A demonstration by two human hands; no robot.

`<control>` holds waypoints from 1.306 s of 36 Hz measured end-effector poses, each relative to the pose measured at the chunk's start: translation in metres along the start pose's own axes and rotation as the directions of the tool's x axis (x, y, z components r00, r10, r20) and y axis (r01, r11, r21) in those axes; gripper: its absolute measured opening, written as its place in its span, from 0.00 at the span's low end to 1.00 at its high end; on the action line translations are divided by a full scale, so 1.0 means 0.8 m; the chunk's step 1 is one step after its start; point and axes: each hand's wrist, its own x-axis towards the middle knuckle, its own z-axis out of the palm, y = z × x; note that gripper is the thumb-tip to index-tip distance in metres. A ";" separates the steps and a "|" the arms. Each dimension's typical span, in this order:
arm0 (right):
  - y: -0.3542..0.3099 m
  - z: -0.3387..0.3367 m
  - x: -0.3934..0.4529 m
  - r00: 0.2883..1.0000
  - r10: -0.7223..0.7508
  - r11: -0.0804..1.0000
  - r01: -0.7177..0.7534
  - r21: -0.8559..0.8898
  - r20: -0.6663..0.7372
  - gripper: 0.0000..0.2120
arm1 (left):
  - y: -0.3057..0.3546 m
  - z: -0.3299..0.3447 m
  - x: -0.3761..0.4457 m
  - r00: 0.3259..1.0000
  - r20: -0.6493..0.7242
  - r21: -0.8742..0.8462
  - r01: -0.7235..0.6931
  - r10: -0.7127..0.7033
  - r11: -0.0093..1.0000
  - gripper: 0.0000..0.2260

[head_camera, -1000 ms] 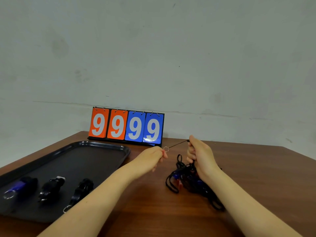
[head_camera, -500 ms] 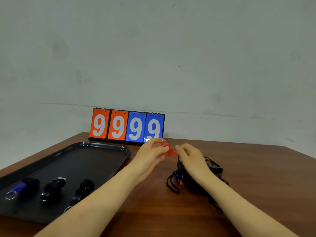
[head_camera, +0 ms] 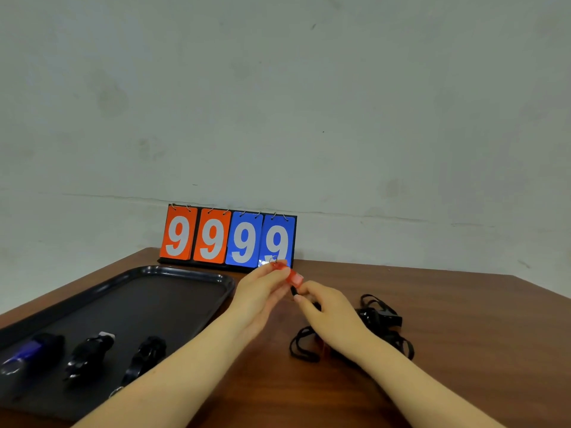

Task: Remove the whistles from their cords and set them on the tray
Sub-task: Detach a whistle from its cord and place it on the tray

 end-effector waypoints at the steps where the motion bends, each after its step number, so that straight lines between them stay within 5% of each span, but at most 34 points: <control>1: 0.000 0.001 0.000 1.000 0.000 1.000 0.000 0.010 -0.003 0.07 | -0.001 0.000 -0.001 1.000 -0.005 -0.001 -0.007 0.007 1.000 0.06; 11: -0.002 0.000 0.001 1.000 -0.007 1.000 0.007 -0.008 -0.018 0.08 | -0.015 -0.002 0.003 0.994 0.007 0.398 -0.102 0.108 0.912 0.10; 22: -0.007 -0.018 0.000 0.984 0.176 0.895 -0.171 0.411 0.025 0.11 | -0.010 0.002 0.001 0.996 0.082 0.205 -0.042 0.025 0.978 0.10; 30: -0.010 -0.013 -0.003 0.996 0.083 0.939 -0.093 0.332 0.044 0.08 | -0.008 -0.001 0.004 0.998 0.025 0.020 0.053 -0.054 0.998 0.11; 39: -0.016 -0.014 -0.001 0.993 0.088 0.921 -0.049 0.385 -0.084 0.09 | -0.007 0.003 -0.001 0.997 0.076 0.097 0.001 -0.008 0.995 0.11; 47: -0.010 -0.018 0.004 0.955 0.297 0.710 -0.211 0.672 -0.014 0.14 | -0.007 0.009 -0.007 0.988 0.119 0.308 -0.132 0.099 0.942 0.10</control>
